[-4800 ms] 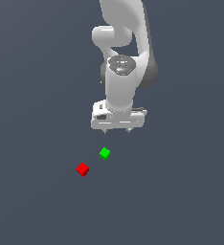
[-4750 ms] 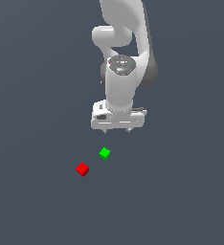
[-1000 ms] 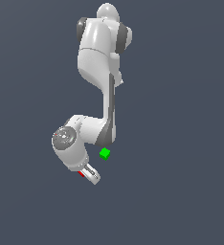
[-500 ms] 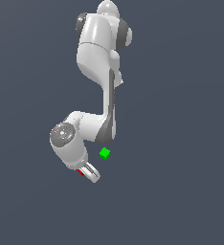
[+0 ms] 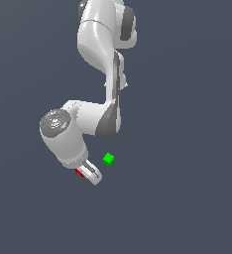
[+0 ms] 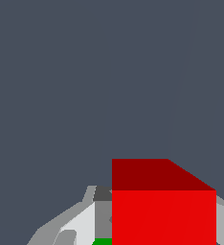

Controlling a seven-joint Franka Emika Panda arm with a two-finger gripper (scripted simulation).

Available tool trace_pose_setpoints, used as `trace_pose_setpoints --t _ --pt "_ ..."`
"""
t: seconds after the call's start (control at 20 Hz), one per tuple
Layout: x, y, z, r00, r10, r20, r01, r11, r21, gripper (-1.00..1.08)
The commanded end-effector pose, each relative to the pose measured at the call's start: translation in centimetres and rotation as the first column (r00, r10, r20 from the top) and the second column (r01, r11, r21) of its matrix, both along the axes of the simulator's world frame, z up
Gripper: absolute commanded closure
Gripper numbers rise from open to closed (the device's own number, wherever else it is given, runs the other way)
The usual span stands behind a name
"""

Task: Stack the red cube on top of the green cube.

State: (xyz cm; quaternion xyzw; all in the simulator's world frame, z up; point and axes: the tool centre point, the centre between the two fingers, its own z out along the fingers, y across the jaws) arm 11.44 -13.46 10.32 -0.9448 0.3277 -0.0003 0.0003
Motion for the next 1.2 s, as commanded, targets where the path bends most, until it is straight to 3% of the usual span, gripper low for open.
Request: trace_pose_setpoints --t 0.0,0.65,1.15 --pt "0.0 0.0 1.1 1.000 0.000 -0.001 0.000 1.000 0.000 1.08" --pt "-0.2 0.3 1.4 1.000 0.000 0.000 0.000 1.000 0.000 1.08" --pt "-2.3 2.9 -0.1 1.000 0.000 0.000 0.000 1.000 0.000 1.08"
